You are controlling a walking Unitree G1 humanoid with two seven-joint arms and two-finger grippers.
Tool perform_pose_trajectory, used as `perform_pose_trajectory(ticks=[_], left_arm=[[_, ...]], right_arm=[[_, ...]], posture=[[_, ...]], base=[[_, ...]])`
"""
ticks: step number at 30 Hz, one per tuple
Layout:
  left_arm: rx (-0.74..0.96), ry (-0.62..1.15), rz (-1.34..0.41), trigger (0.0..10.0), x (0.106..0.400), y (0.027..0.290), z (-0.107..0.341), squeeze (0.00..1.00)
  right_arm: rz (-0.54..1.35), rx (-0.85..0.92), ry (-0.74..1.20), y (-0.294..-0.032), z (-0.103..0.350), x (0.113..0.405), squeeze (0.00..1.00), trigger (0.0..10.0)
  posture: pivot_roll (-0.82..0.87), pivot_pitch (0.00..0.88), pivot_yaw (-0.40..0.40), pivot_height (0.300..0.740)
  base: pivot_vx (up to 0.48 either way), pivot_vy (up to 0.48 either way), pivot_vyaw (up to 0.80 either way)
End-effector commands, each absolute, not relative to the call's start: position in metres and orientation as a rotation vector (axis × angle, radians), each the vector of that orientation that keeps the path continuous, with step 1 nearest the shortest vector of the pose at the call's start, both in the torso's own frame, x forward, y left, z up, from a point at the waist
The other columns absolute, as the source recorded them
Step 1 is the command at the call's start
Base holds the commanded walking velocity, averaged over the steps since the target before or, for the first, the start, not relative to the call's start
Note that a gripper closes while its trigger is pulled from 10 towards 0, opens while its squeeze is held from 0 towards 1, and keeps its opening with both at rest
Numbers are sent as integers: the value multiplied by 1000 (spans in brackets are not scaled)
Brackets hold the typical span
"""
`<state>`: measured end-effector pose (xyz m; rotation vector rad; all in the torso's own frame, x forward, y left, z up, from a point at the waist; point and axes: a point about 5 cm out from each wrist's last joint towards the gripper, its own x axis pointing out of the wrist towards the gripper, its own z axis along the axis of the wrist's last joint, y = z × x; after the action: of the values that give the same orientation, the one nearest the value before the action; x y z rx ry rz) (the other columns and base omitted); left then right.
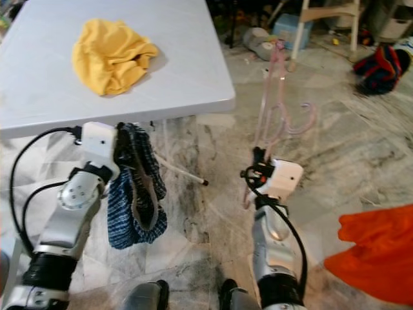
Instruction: Hang hanger
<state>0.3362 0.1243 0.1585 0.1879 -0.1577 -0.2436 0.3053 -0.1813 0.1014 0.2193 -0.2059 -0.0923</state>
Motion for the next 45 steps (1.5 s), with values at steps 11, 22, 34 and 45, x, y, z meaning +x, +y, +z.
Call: perform_pose_trajectory(ticks=[11,22,34,45], left_arm=[[197,-116,-359,10000,331,102,133,0],[161,-166,-182,10000,322,135,139,0],[141,-94,-142,10000,316,142,128,0],[161,-73,-134,10000,321,148,129,0]], right_arm=[[-217,220,-237,-204,112,289,0,10000],[-41,201,-205,-176,117,292,0,10000],[-21,229,-172,-170,113,299,0,10000],[-17,235,-183,-169,117,302,0,10000]], posture=[[-12,184,34,740],[60,171,-8,740],[97,188,-15,740],[89,175,-11,740]], base=[[0,0,0],[0,0,0],[0,84,365],[0,448,0]])
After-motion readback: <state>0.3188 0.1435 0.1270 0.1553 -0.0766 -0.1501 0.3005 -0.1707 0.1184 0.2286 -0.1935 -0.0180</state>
